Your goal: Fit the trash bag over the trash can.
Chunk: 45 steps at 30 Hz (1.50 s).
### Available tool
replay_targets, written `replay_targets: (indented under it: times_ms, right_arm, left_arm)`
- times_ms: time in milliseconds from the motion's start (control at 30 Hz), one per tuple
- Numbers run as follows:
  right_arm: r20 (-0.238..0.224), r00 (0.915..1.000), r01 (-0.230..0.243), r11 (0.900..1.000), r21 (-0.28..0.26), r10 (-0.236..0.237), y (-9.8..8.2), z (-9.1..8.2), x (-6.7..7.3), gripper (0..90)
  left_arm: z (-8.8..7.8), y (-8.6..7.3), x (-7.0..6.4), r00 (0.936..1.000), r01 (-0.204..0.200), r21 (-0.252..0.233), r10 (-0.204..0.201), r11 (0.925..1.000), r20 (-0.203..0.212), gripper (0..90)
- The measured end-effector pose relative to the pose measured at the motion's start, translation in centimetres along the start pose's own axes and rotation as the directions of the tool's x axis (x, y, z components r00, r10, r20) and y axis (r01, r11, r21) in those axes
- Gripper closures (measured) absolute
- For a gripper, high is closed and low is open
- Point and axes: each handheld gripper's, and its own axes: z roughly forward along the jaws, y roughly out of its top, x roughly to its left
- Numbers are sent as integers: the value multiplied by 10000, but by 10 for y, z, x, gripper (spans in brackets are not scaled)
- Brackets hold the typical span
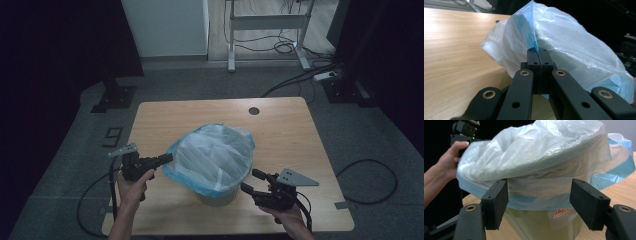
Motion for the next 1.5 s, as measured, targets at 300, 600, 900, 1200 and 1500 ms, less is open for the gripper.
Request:
replay_targets:
  times_ms: [300,600,900,1200,1500]
  right_arm:
    - [-539,9984,172,9997,-199,-182,-1,-8,19,310]
    - [-856,9952,472,9989,62,-465,-6,3,28,321]
    - [178,9987,474,9987,-163,-471,-6,2,14,327]
    - [-982,9939,472,9982,-379,-507,-2,10,-25,332]
    - [-1185,9856,1155,9920,-505,-1208,-1,7,-22,694]
  left_arm:
    - [7,-10,-2,9995,-81,738,103,9972,-292,900]
    - [17,-22,1,9988,118,1431,-49,9896,-487,900]
    - [19,-26,3,9989,171,1548,-100,9878,-468,900]
    - [21,-25,3,9994,189,1529,-140,9881,-329,900]
    - [25,-25,3,9997,234,1553,-213,9876,-150,900]
